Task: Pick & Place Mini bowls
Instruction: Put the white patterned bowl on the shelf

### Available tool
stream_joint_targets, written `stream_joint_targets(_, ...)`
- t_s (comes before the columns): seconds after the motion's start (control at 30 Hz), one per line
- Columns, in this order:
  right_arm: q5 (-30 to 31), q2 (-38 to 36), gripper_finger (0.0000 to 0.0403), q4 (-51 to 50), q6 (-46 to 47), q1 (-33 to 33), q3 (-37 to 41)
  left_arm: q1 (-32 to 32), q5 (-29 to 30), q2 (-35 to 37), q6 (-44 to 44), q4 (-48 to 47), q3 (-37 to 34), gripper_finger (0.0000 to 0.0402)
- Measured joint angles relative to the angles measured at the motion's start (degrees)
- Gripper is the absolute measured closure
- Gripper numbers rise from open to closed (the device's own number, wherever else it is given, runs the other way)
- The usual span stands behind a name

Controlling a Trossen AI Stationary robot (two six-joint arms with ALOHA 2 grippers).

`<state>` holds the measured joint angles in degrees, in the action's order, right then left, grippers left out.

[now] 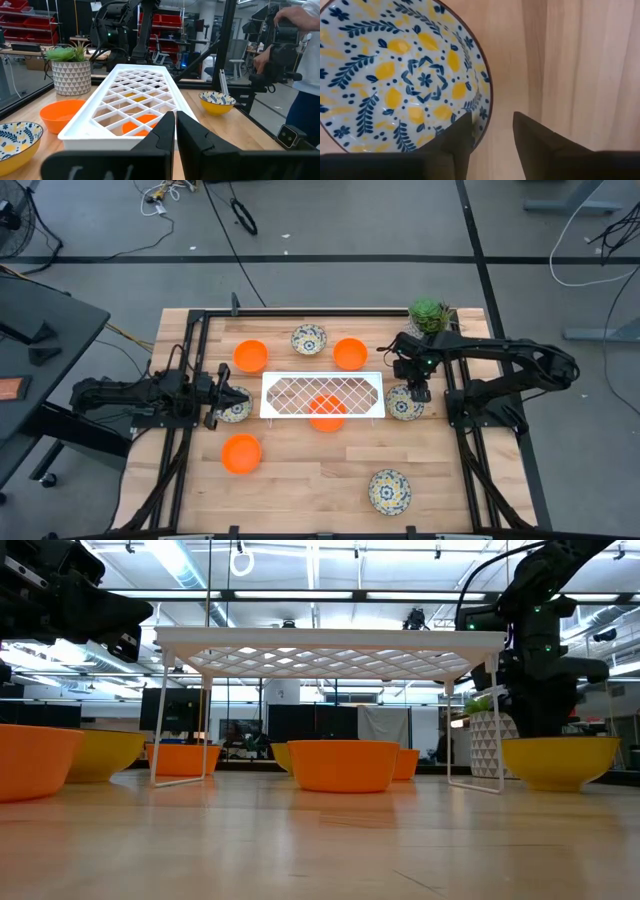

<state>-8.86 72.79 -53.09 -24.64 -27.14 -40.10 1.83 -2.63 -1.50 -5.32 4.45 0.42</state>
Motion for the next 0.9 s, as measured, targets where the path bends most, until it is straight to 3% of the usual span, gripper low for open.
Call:
stream_joint_targets(0.63, -0.4, 0.0, 0.0387, 0.1, 0.1, 0.0, -0.2, 0.0, 0.0, 0.0, 0.0, 0.0, 0.0, 0.0378)
stream_joint_targets(0.9, -1.5, -0.1, 0.0399, -0.6, -0.4, 0.0, -0.4, 0.0, 0.0, 0.0, 0.0, 0.0, 0.0, 0.0378)
